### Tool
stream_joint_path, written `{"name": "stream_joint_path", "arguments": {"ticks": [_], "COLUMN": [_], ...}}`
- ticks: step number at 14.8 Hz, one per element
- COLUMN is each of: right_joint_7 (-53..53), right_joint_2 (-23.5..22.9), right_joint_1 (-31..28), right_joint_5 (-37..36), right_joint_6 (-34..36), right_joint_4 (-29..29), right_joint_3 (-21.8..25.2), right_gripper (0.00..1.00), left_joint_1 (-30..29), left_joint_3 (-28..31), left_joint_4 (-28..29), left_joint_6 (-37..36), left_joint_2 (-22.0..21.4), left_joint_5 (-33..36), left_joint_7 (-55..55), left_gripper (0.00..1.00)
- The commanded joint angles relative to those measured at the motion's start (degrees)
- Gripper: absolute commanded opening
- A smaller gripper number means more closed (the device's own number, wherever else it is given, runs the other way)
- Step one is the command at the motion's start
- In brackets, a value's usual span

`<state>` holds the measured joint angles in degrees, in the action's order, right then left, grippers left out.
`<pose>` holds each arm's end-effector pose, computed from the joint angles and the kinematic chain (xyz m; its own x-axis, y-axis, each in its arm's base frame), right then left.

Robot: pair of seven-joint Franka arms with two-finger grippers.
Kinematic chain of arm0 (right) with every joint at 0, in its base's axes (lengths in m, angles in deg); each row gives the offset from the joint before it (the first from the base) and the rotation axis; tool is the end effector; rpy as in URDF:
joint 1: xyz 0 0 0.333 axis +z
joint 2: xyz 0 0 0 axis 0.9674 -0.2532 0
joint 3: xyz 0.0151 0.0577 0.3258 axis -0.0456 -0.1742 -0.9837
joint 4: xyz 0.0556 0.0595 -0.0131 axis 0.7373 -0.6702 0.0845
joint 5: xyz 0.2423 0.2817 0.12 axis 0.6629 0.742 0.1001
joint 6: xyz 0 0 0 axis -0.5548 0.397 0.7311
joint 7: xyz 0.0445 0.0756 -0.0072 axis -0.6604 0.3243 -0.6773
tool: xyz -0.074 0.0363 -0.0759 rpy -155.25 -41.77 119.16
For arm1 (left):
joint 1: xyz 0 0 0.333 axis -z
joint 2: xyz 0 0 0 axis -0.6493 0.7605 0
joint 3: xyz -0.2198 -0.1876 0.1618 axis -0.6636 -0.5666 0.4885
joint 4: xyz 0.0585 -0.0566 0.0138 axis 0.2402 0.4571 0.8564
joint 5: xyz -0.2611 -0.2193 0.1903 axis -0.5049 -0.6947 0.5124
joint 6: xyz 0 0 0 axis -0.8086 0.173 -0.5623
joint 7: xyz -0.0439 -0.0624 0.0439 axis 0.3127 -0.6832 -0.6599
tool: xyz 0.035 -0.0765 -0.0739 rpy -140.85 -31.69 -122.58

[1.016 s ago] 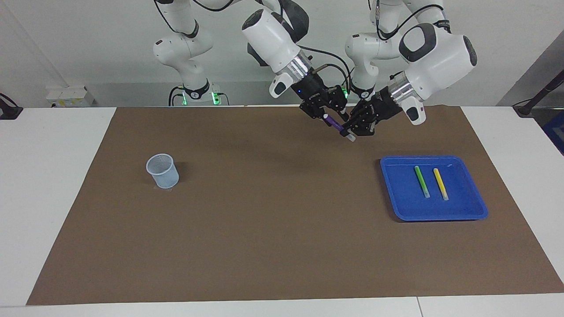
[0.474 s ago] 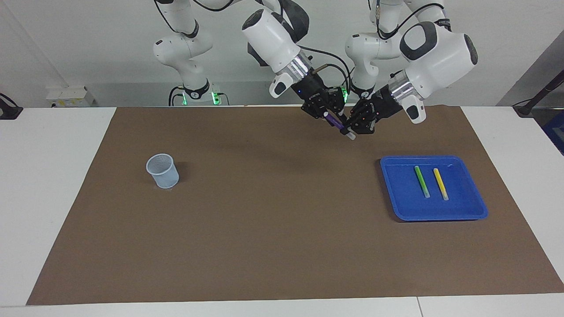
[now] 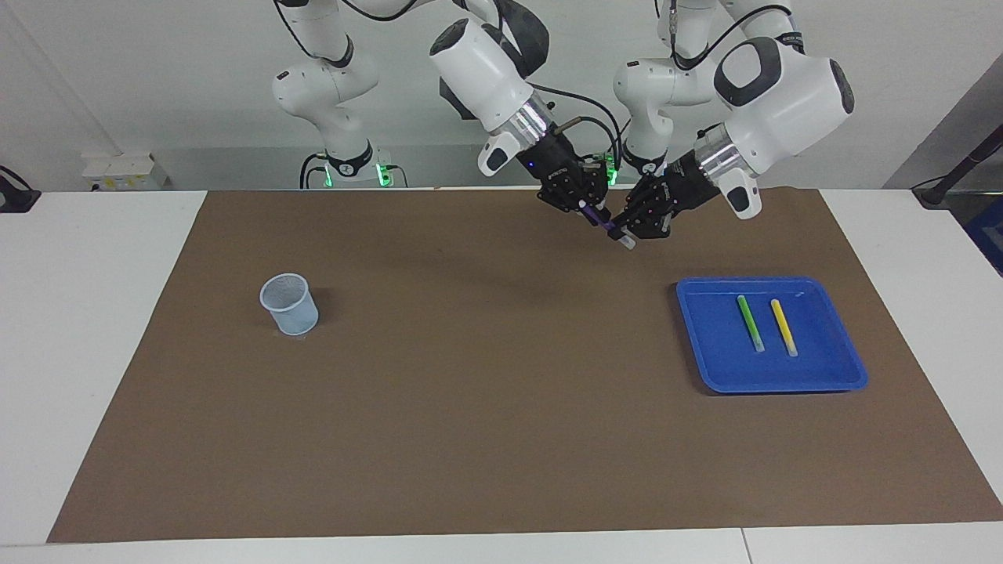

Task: Transfer and insert pens with both arms
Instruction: 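Close the right gripper on the purple pen tip, open the left gripper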

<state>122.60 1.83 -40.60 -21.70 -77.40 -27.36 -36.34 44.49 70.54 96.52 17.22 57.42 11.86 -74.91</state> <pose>0.4912 0.4338 0.5597 0.8704 -0.4898 -0.0499 -0.3689 -0.5817 -0.7250 0.5237 -0.1736 0.5587 0.2070 0.7490 -0.6294 0.9767 -0.1959 0.0880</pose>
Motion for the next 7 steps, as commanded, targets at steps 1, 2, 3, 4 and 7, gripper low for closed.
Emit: {"name": "stream_joint_path", "arguments": {"ticks": [1, 2, 3, 4, 7], "right_joint_7": [0.21, 0.13, 0.12, 0.12, -0.14], "right_joint_2": [0.11, 0.11, 0.11, 0.11, 0.11], "right_joint_1": [-0.63, -0.71, -0.71, -0.89, -1.15], "right_joint_5": [0.29, 0.29, 0.29, 0.29, 0.29], "right_joint_6": [-0.81, -0.81, -0.81, -0.81, -0.81], "right_joint_4": [0.02, 0.02, 0.02, 0.02, 0.02], "right_joint_3": [-0.27, -0.27, -0.27, -0.27, -0.27], "right_gripper": [0.00, 0.00, 0.00, 0.00, 0.00], "left_joint_1": [0.66, 0.66, 0.66, 0.66, 0.66], "left_joint_3": [0.24, 0.24, 0.24, 0.24, 0.24], "left_joint_4": [1.73, 1.73, 1.73, 1.90, 2.34], "left_joint_6": [-0.71, -0.71, -0.79, -0.71, -0.53], "left_joint_2": [-1.76, -1.76, -1.76, -1.85, -2.02], "left_joint_5": [-0.77, -0.77, -0.77, -0.77, -0.51], "left_joint_7": [-0.68, -0.68, -0.68, -0.42, -0.33], "left_gripper": [0.00, 0.00, 0.00, 0.00, 0.48]}}
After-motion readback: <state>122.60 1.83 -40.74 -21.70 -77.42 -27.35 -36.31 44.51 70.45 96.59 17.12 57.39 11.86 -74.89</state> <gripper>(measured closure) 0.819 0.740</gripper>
